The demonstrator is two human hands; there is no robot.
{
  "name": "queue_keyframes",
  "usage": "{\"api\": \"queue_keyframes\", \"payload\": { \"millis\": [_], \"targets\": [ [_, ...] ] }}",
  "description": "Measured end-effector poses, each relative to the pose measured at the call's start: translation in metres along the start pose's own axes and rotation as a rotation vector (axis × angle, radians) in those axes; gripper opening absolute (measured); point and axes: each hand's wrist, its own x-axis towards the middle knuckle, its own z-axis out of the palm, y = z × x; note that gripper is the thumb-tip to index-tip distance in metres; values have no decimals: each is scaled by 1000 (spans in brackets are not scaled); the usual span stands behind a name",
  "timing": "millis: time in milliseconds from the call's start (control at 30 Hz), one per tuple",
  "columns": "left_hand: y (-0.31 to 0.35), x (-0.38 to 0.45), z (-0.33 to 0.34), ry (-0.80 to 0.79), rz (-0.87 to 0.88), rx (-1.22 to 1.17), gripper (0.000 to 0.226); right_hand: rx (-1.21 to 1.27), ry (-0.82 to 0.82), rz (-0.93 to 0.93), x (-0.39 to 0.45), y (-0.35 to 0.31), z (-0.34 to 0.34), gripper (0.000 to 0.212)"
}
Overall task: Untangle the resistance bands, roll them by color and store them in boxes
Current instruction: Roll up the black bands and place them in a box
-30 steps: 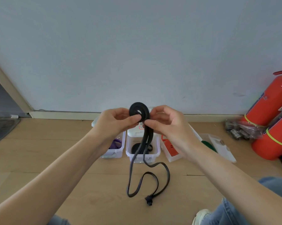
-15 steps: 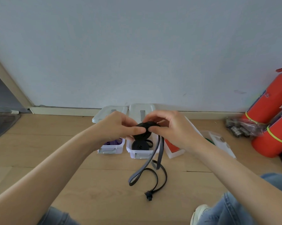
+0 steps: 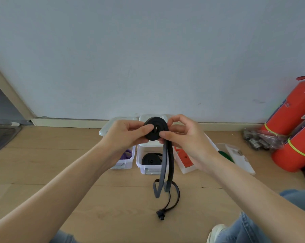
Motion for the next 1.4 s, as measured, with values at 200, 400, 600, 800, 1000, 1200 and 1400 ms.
{"api": "queue_keyframes", "payload": {
  "millis": [200,400,600,800,1000,1200,1400],
  "targets": [
    [0,-3,-5,-162,1,319,16,-453,-44,-174,4,-14,-4,34],
    [-3,-1,-2,-179,57,313,8,-506,-180,-175,2,-14,-3,34],
    [-1,4,-4,-31,126,156,18,-301,-28,-139,6,-12,-10,25],
    [0,4,-10,76,100,-163,15,64,-35,-24,2,-5,-1,18],
    [-14,0,4,-87,-15,-128,26,-67,44,-65,3,-3,-4,15],
    [-3,1,0,-240,13,162,22,-385,-116,-184,2,-13,-3,36],
    [3,3,-8,-84,88,0,20,-211,-54,-86,6,-17,-16,22]
  ]
}}
